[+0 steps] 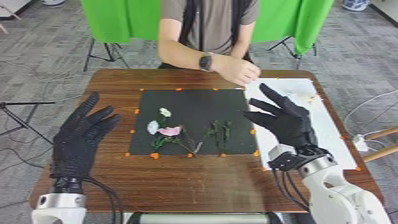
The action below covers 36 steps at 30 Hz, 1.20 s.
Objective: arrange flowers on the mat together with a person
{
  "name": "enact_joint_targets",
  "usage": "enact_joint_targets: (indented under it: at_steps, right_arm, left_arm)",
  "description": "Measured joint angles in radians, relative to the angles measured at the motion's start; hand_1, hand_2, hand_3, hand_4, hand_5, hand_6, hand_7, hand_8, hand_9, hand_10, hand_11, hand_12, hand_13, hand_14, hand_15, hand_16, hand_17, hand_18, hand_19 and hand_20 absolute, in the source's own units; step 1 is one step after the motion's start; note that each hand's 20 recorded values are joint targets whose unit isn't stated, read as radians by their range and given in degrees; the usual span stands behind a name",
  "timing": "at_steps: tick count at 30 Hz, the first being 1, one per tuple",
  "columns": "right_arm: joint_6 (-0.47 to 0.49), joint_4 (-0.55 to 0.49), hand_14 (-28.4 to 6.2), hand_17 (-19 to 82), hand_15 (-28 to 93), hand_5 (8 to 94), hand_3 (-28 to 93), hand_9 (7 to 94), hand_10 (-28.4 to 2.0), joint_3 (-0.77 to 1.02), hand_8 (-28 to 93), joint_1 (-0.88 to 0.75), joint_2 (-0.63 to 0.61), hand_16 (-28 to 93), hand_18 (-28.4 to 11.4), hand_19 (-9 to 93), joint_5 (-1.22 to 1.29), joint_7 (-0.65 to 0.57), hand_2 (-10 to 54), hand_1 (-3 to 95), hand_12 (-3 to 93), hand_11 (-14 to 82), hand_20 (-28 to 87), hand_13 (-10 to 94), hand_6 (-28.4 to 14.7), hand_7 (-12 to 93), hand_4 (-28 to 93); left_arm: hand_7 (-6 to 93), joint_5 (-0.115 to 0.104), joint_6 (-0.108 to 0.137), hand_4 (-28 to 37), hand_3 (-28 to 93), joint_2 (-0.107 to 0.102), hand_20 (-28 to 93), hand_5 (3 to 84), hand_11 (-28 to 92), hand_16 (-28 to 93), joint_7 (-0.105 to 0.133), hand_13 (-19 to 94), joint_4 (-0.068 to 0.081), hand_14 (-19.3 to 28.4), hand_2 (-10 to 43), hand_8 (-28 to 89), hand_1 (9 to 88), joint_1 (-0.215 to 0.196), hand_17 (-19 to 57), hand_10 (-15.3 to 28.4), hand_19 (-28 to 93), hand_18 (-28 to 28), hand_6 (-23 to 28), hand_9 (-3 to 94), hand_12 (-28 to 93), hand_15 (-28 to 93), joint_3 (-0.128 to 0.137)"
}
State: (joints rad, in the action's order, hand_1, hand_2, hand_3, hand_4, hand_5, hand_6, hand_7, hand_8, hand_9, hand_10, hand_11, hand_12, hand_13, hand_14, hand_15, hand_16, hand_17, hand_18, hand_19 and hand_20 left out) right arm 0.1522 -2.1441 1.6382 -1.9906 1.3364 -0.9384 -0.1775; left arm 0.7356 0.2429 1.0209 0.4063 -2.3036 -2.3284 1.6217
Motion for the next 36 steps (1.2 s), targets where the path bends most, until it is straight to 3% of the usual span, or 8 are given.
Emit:
enact_joint_targets:
  at_steps: [36]
  right_arm:
    - [-0.004,0.0,-21.0,6,23,34.7,84,43.8,-16.7,0.001,-12,0.014,0.013,15,-18.2,45,-0.004,-0.035,14.1,13.0,9.9,9.1,13,40,-1.5,10,-28]
  left_arm:
    - [11.9,-0.015,0.007,-27.0,79,-0.007,1,35.1,23,-10,0.019,29,0.0,27.0,7.1,-10,22.8,0.001,-4.7,20.4,67,25.3,7.7,35.8,10,48,-0.019]
